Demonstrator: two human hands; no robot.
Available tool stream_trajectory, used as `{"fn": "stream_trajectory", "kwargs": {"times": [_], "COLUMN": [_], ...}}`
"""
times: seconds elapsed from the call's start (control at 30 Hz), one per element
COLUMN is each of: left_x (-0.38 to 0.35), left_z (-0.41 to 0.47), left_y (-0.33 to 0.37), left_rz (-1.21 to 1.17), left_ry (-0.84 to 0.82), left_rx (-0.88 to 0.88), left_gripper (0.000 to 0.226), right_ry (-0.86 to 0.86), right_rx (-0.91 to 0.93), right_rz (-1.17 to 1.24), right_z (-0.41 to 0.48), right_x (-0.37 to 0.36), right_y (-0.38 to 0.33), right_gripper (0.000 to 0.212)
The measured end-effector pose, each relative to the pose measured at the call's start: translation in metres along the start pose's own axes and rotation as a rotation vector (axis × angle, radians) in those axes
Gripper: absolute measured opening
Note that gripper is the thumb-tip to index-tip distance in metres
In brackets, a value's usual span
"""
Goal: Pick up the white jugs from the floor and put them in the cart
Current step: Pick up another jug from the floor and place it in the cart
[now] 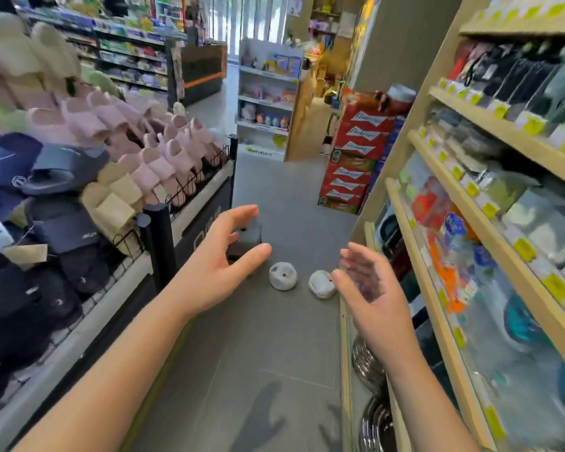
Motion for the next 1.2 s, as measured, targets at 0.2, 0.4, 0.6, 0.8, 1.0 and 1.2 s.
{"fn": "stream_trajectory", "kwargs": {"times": [0.2, 0.4, 0.6, 0.8, 1.0, 1.2], "left_x": [0.001, -0.018, -0.060, -0.093, -0.110, -0.108], "left_z": [0.083, 0.176, 0.289, 0.439, 0.543, 0.591], "left_y": [-0.051, -0.094, -0.161, -0.243, -0.308, -0.357], "left_rz": [-0.050, -0.082, -0.092, -0.060, -0.093, -0.115], "left_ry": [-0.065, -0.106, -0.122, -0.113, -0.085, -0.039], "left_rx": [0.029, 0.058, 0.108, 0.212, 0.375, 0.491], "left_gripper": [0.063, 0.066, 0.068, 0.064, 0.063, 0.068], "right_ry": [0.019, 0.065, 0.065, 0.031, -0.042, -0.130], "right_rx": [-0.066, -0.117, -0.142, -0.191, -0.324, -0.401], "right_rz": [-0.017, 0.043, 0.096, 0.162, 0.217, 0.252], "right_z": [0.071, 0.145, 0.258, 0.409, 0.519, 0.595], "right_x": [0.002, 0.026, 0.052, 0.091, 0.113, 0.102], "right_y": [0.046, 0.107, 0.202, 0.320, 0.399, 0.449], "right_gripper": [0.041, 0.041, 0.045, 0.038, 0.036, 0.035]}}
Point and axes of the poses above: each hand's wrist, its own z-axis towards the middle knuckle, its own x-axis out of the back of the hand, y = z × x, the point moved 8 cm from there along z, towards the middle knuckle, and after that the axes turned 11 degrees about -y, right-handed, at the moved point
